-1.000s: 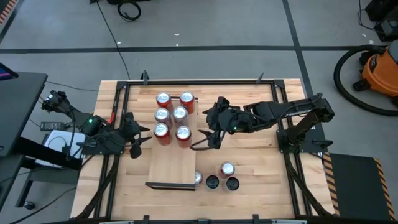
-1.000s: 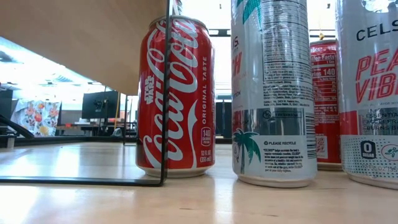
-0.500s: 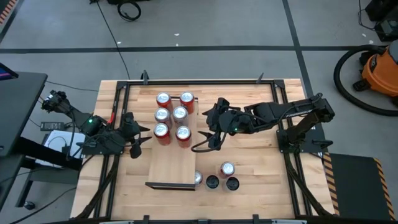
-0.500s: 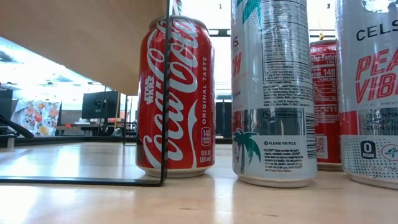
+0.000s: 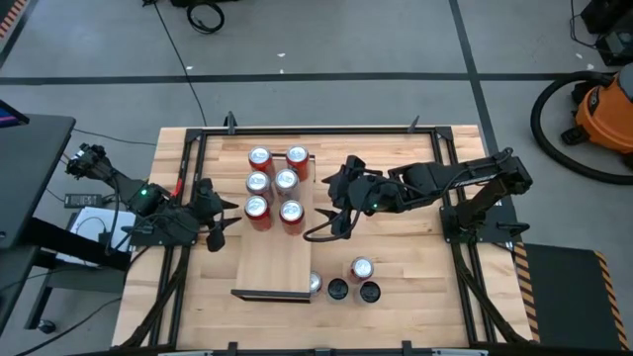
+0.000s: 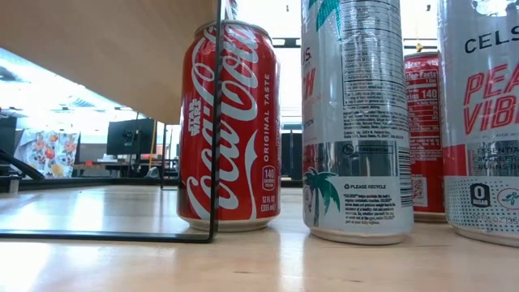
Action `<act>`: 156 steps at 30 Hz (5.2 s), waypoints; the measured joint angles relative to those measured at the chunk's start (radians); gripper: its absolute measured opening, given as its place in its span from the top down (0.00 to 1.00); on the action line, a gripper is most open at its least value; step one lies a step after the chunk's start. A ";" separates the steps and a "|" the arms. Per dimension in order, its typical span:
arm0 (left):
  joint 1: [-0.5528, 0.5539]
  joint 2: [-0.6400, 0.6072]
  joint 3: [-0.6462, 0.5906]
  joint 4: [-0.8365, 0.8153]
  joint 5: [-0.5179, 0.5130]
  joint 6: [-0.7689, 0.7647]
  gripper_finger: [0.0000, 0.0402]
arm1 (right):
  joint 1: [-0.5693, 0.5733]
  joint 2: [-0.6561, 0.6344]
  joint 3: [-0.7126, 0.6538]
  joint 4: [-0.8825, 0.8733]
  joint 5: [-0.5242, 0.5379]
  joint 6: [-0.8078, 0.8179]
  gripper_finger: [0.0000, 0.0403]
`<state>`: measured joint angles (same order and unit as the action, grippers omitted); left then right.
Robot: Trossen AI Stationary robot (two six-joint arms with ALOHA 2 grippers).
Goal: Place canned beverage on shelf
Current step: Put the left white yellow soda can on the shelf
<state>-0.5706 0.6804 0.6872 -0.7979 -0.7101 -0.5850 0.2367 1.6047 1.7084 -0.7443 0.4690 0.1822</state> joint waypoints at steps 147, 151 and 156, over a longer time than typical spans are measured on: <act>0.000 0.000 -0.001 -0.053 0.008 -0.007 0.56 | 0.297 0.316 -0.003 -0.195 -0.149 0.241 0.32; 0.000 0.000 -0.001 -0.053 0.008 -0.007 0.56 | 0.276 0.280 -0.002 -0.207 -0.106 0.184 0.30; 0.000 0.000 -0.001 -0.053 0.008 -0.007 0.56 | 0.238 0.255 -0.001 -0.230 -0.103 0.116 0.31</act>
<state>-0.5709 0.6804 0.6865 -0.8513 -0.7023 -0.5921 0.4746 1.8599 1.7077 -0.9745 0.3659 0.2981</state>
